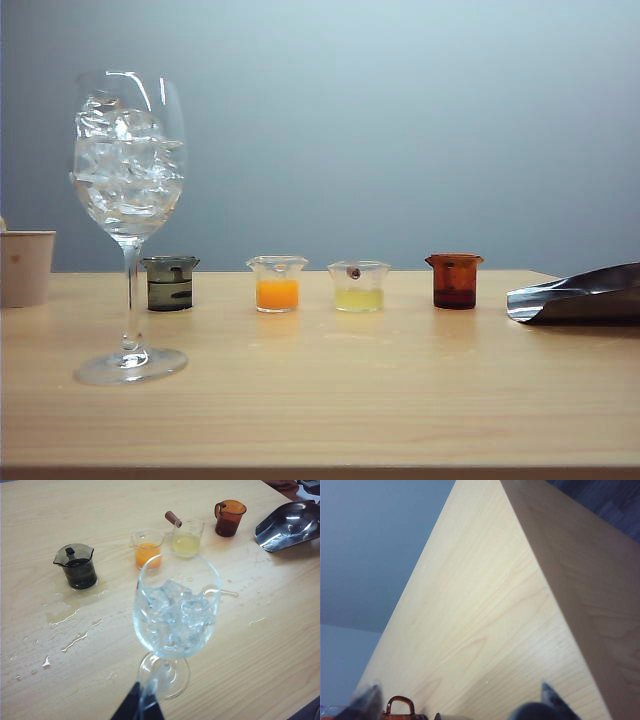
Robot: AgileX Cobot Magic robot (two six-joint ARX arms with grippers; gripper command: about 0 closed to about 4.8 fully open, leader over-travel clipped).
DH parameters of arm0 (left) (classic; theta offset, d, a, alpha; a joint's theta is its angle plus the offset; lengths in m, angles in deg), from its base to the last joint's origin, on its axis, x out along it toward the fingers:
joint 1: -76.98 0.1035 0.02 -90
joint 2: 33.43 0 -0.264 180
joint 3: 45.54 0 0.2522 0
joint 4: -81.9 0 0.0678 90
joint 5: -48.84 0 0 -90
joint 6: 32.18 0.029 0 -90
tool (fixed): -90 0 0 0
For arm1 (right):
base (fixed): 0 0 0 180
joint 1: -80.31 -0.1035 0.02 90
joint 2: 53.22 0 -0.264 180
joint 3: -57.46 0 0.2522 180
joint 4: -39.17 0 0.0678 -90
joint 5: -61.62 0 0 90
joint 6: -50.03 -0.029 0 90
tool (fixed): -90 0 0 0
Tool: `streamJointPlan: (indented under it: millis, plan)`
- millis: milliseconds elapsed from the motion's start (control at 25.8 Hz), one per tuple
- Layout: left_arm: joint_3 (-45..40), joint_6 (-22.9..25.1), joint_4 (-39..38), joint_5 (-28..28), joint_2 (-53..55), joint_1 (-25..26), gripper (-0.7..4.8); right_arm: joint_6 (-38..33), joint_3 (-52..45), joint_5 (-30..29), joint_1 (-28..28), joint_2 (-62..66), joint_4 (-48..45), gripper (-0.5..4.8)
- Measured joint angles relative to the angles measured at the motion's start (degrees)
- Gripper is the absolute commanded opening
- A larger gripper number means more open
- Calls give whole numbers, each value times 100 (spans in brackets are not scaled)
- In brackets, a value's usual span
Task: Pick up the ice scoop on the desk filled with ice cubes, pour the ice into the goblet, and finally put the scoop back on the table.
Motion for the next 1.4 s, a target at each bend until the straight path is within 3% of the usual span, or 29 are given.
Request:
streamJointPlan:
  millis: [388, 427, 466, 543, 660, 776, 931, 1086, 1242, 1319, 1397]
  plan:
    - [0, 0, 0, 0, 0, 2, -5, 238, -485, -415, 424, -535, 468, 393]
    - [0, 0, 0, 2, -2, 2, -5, 273, -592, -446, 476, -671, 529, 328]
    - [0, 0, 0, 0, 0, 0, -5, 308, -800, -551, 579, -949, 599, 231]
    - [0, 0, 0, 0, -2, 0, -5, 317, -994, -708, 671, -1239, 608, -29]
    - [0, 0, 0, 0, -2, 0, -5, 304, -1366, -1054, 782, -1904, 682, -10]
    - [0, 0, 0, 0, -2, 0, -5, 271, -1659, -968, 651, -3003, 1200, -10]
    - [0, 0, 0, 0, -2, 0, -5, 256, -1829, -101, 90, -4358, 1884, -9]
    - [0, 0, 0, 0, 0, 0, -5, 511, -1823, 621, -839, -5466, 2284, -9]
    - [-4, 0, 0, 7, -101, 44, -5, 1611, -1821, 1759, -2041, -6898, 3121, -9]
    - [-37, 0, -13, 138, -542, 546, -5, 2465, -1821, 2389, -2605, -7729, 3866, -9]
    - [-20, 0, 15, 284, -846, 997, -5, 2800, -1821, 2811, -2861, -8185, 4197, -9]
